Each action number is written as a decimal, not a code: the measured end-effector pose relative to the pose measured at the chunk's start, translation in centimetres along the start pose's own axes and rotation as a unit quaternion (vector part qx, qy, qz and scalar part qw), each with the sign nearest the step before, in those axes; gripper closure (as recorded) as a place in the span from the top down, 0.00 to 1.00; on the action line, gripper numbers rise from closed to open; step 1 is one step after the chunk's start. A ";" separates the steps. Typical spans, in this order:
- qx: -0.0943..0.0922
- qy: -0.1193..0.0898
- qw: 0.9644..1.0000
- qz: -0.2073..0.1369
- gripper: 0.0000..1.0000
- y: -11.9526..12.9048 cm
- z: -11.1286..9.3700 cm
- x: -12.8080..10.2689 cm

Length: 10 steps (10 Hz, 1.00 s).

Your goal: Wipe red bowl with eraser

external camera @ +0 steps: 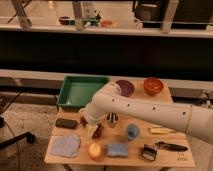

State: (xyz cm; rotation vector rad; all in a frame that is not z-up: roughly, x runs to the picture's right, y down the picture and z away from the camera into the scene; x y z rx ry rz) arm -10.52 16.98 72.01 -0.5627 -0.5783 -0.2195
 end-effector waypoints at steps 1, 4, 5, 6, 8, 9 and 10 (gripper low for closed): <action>0.000 0.001 1.000 0.002 0.80 0.1 -0.1 0.2; -0.015 -0.010 1.000 0.002 0.80 0.3 1.4 -0.5; -0.022 -0.016 1.000 -0.001 0.80 0.0 3.1 -1.6; -0.025 -0.021 0.999 -0.005 0.80 -0.5 4.4 -2.8; -0.026 -0.031 0.999 -0.014 0.80 -1.5 6.8 -5.2; -0.023 -0.034 0.999 -0.019 0.80 -2.0 7.5 -6.0; -0.017 -0.034 0.999 -0.024 0.80 -2.4 8.1 -6.3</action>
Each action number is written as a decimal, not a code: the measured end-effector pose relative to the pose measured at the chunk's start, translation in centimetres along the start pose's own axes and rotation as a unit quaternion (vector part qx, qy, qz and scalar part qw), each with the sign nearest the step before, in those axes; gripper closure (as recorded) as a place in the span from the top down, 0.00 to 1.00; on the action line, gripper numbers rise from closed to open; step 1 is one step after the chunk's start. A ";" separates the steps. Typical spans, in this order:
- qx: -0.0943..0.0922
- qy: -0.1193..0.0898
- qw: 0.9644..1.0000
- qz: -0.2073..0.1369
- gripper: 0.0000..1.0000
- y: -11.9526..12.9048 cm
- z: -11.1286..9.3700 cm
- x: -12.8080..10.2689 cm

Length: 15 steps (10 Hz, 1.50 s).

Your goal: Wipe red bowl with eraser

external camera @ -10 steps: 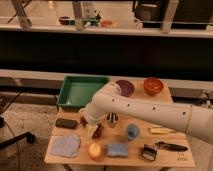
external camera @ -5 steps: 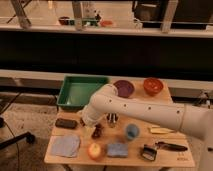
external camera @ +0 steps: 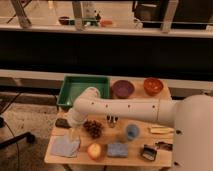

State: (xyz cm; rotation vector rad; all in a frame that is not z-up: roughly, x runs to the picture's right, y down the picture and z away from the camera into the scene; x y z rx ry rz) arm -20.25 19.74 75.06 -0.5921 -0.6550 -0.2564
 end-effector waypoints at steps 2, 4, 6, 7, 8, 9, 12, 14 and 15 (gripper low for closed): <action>0.011 0.003 1.000 -0.006 0.80 -0.9 0.5 0.2; 0.018 0.006 1.000 -0.008 0.80 -1.6 1.0 0.9; 0.021 0.006 1.000 -0.008 0.80 -2.2 2.0 1.7; 0.020 0.004 1.000 -0.007 0.80 -2.4 2.5 2.0; 0.019 0.002 1.000 -0.007 0.80 -2.7 3.2 2.1; 0.018 0.000 1.000 -0.008 0.80 -3.1 3.8 2.1; 0.013 -0.001 1.000 -0.012 0.80 -4.5 4.7 2.2; 0.011 -0.001 1.000 -0.015 0.80 -5.5 5.0 2.3; 0.009 -0.001 1.000 -0.015 0.80 -5.8 5.3 2.3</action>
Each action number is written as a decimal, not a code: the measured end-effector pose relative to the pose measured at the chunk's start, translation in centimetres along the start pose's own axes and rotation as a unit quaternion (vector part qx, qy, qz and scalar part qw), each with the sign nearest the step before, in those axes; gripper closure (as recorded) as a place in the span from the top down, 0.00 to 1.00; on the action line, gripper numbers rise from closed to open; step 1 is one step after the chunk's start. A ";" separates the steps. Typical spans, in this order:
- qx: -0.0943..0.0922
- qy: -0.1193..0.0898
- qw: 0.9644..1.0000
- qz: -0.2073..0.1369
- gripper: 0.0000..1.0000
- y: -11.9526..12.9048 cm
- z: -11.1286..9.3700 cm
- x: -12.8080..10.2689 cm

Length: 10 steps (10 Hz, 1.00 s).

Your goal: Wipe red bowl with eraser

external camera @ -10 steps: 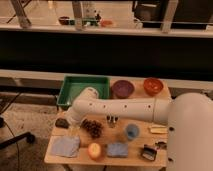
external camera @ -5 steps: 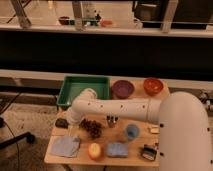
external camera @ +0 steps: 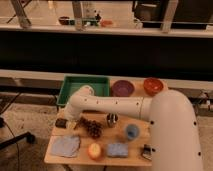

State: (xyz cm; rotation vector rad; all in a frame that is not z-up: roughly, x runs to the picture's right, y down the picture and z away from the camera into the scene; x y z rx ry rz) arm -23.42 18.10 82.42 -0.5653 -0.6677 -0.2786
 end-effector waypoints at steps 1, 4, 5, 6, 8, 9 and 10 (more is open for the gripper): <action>-0.001 0.001 1.000 0.000 0.80 -0.1 0.2 0.2; -0.002 0.003 1.000 0.007 0.80 -0.2 0.5 1.0; -0.002 0.003 1.000 0.009 0.80 -0.1 0.6 1.2; -0.001 0.003 1.000 0.012 0.80 -0.1 0.6 1.4; 0.002 0.003 1.000 0.014 0.80 -0.2 0.6 1.7; 0.003 0.003 1.000 0.014 0.80 -0.2 0.7 1.8; 0.005 0.002 1.000 0.015 0.80 -0.4 0.8 1.8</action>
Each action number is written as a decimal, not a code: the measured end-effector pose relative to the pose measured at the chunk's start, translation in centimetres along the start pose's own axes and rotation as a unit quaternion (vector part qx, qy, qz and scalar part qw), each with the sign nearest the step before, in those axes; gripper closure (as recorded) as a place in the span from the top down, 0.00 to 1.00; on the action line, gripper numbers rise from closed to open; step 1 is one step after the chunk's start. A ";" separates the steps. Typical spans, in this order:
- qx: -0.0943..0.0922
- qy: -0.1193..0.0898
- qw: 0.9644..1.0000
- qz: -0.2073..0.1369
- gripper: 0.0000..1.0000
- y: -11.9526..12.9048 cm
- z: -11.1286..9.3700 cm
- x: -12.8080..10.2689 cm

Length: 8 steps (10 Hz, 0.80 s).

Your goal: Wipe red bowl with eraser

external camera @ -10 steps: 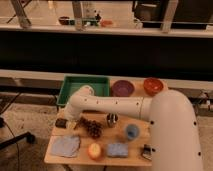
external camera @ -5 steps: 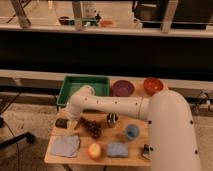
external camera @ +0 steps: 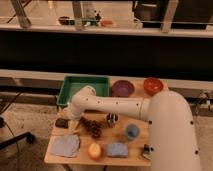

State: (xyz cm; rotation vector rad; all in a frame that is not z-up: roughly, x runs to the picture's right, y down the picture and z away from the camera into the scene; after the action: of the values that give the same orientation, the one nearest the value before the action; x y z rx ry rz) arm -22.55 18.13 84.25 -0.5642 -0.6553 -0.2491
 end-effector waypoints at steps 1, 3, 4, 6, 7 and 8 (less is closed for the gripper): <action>0.001 0.000 1.000 0.000 0.80 -0.1 0.0 0.1; 0.002 0.001 1.000 -0.001 0.70 -0.2 0.1 0.3; 0.002 0.001 1.000 -0.001 0.59 -0.2 0.2 0.4; -0.001 0.001 1.000 0.000 0.53 -0.1 0.4 0.6; -0.004 0.001 1.000 0.001 0.53 0.0 0.6 0.7; -0.006 0.000 1.000 0.001 0.52 0.1 0.7 0.8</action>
State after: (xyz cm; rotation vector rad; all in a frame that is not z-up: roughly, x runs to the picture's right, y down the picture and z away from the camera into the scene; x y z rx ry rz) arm -22.28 18.56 85.22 -0.5755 -0.6535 -0.2512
